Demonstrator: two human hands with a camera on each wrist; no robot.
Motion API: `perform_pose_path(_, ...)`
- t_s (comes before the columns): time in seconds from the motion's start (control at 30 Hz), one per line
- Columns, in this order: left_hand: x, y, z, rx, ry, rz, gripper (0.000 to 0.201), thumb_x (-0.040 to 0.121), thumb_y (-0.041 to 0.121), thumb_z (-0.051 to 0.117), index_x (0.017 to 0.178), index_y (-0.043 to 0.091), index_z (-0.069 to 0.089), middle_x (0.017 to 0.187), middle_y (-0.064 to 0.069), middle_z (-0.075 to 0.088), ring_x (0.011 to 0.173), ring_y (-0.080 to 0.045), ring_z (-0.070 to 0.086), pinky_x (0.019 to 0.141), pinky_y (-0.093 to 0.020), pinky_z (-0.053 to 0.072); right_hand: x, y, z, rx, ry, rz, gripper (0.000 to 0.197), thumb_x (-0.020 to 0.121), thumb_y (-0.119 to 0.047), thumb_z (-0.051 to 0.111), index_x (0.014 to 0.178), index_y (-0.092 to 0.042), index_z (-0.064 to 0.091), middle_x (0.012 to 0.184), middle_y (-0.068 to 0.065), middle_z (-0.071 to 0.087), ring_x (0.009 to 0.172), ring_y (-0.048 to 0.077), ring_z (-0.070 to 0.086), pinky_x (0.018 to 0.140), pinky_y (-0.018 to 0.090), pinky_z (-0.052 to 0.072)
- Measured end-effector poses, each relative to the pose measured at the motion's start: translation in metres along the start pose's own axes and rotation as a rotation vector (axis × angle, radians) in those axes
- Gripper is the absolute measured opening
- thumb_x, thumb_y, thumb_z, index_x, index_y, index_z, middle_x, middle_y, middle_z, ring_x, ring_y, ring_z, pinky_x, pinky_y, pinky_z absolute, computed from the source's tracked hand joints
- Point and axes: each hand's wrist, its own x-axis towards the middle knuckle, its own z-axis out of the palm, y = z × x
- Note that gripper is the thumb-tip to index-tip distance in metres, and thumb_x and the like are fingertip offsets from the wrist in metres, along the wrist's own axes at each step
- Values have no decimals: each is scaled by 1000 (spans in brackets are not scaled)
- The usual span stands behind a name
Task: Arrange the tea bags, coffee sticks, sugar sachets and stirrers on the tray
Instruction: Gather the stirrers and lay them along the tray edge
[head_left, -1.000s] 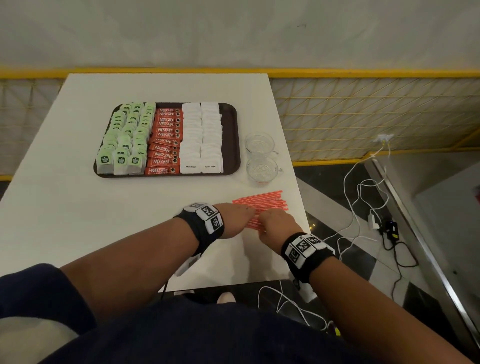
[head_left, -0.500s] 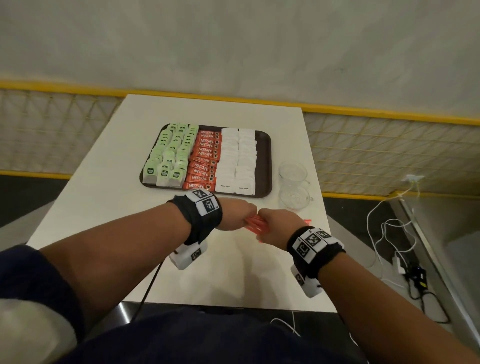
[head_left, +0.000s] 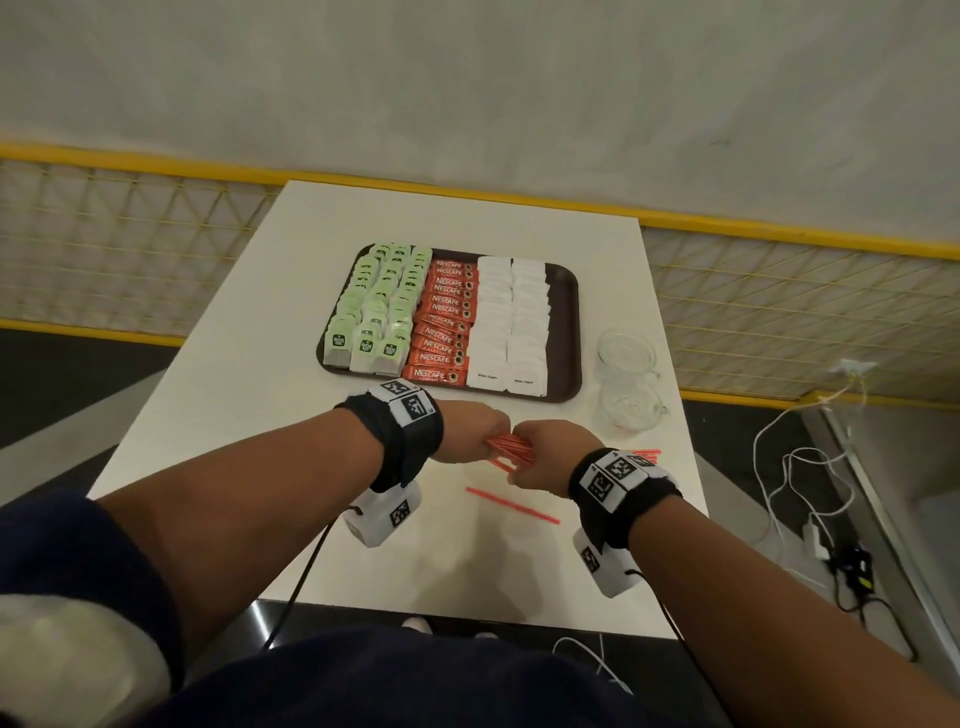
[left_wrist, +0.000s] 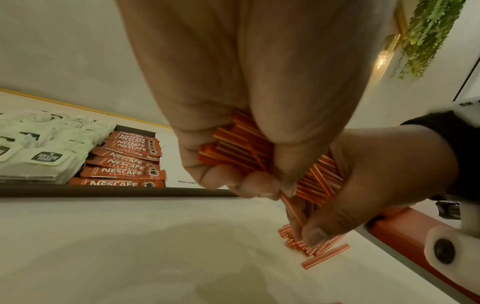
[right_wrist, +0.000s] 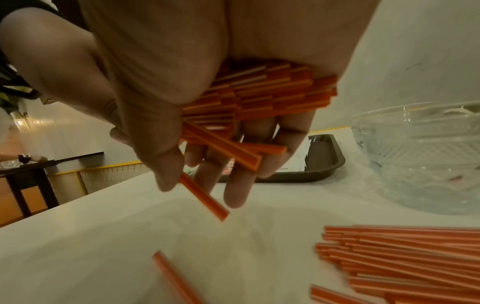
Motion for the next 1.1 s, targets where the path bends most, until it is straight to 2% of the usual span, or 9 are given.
perform_pose_path(0.3, 7, -11, 6, -71, -5, 0, 18, 99, 23, 51, 112, 11, 58, 93, -4, 61, 79, -18, 54, 63, -23, 38, 6, 2, 12, 61, 6, 0, 15, 93, -37, 55, 90, -23, 53, 77, -6, 55, 77, 18, 55, 71, 28, 40)
perform_pose_path(0.43, 3, -15, -11, -189, 25, 30, 24, 93, 32, 64, 112, 17, 64, 92, 3, 69, 76, -10, 60, 69, -22, 46, 6, 6, 11, 133, 34, 53, 31, 92, -52, 53, 80, -24, 54, 72, -7, 55, 69, 15, 53, 68, 28, 42)
perform_pose_path(0.53, -3, -25, -27, -390, 171, 41, 31, 85, 39, 73, 109, 20, 67, 89, 7, 69, 73, -6, 64, 75, -25, 54, 4, 10, 5, 316, 86, 126, 22, 90, -38, 60, 75, -22, 55, 68, -4, 57, 62, 14, 54, 60, 24, 45)
perform_pose_path(0.67, -9, -38, -34, -819, 333, 42, 59, 72, 50, 80, 121, 22, 60, 110, 4, 69, 100, -13, 66, 91, -35, 54, 0, 7, -4, 602, 208, 166, 26, 85, -22, 65, 67, -15, 48, 61, 2, 48, 55, 17, 45, 56, 26, 41)
perform_pose_path(0.77, -8, -30, -30, -833, 283, 99, 82, 63, 72, 72, 132, 33, 53, 133, 11, 59, 124, -9, 53, 108, -37, 41, 1, -7, -18, 831, 160, 112, 21, 85, -16, 64, 70, -15, 49, 55, -1, 44, 48, 13, 42, 50, 25, 42)
perform_pose_path(0.87, -9, -13, -29, -910, 264, 181, 64, 76, 65, 67, 135, 44, 50, 145, 15, 48, 132, -6, 45, 106, -28, 37, 6, -23, -33, 871, 86, 32, 6, 84, -10, 61, 82, -6, 57, 54, 0, 46, 45, 12, 42, 47, 26, 39)
perform_pose_path(0.93, -14, -4, -34, -1040, 335, 220, 42, 92, 50, 58, 131, 35, 59, 138, 20, 54, 124, 2, 49, 96, -19, 40, 14, -31, -40, 838, 78, -10, 14, 84, -9, 62, 92, 0, 57, 57, 3, 49, 45, 12, 44, 46, 25, 41)
perform_pose_path(1.0, -18, 1, -39, -1131, 385, 202, 34, 98, 43, 46, 119, 30, 68, 118, 25, 64, 109, 8, 56, 83, -13, 45, 21, -35, -46, 852, 90, -28, 18, 84, -13, 67, 100, -12, 58, 60, 3, 53, 46, 10, 49, 45, 22, 44)
perform_pose_path(1.1, -22, -2, -47, -1208, 461, 194, 40, 95, 56, 39, 85, 37, 73, 121, 14, 67, 114, -14, 62, 92, -41, 54, 22, -32, -53, 836, 77, -39, 12, 87, -28, 70, 88, -19, 62, 62, 2, 58, 55, 11, 55, 56, 24, 50)
